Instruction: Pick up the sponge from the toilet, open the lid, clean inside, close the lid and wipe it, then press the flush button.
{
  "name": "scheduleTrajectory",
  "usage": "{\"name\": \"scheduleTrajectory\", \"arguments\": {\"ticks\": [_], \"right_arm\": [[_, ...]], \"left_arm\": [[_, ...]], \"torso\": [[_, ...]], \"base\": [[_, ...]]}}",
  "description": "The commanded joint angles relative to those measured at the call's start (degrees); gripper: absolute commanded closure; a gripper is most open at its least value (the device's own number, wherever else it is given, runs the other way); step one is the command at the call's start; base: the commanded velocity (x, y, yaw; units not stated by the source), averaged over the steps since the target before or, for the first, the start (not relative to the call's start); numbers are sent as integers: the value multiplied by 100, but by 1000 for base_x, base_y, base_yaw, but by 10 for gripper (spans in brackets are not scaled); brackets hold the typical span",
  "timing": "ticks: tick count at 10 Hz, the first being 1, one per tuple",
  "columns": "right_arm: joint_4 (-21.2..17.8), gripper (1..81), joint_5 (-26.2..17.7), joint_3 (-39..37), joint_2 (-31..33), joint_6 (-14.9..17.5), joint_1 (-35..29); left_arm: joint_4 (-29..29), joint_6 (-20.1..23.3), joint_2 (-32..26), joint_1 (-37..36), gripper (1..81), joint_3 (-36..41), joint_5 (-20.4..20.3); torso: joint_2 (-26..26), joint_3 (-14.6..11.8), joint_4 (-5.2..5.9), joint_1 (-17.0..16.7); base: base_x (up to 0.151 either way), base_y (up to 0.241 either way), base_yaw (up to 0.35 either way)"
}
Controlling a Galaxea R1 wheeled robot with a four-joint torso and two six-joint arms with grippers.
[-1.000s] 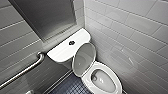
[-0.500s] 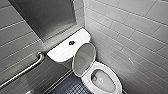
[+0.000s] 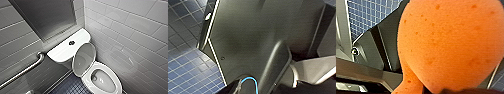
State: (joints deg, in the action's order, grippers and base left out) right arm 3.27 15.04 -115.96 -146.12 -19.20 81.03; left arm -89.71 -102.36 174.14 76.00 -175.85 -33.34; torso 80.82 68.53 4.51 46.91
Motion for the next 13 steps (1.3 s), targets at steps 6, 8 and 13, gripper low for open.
{"name": "scheduleTrajectory", "arguments": {"ticks": [6,8,13], "right_arm": [[122,811,-423,48,133,-14,41],[122,811,-423,48,150,-14,41],[122,811,-476,56,142,-14,41]], "left_arm": [[-662,665,-433,139,10,33,-1184],[-260,1674,-64,324,10,-55,-201],[1135,3192,463,509,10,-116,2011]], "torso": [[0,0,0,0],[0,0,0,0],[0,0,0,0]], "base": [[0,0,0],[0,0,0],[0,0,0]]}}
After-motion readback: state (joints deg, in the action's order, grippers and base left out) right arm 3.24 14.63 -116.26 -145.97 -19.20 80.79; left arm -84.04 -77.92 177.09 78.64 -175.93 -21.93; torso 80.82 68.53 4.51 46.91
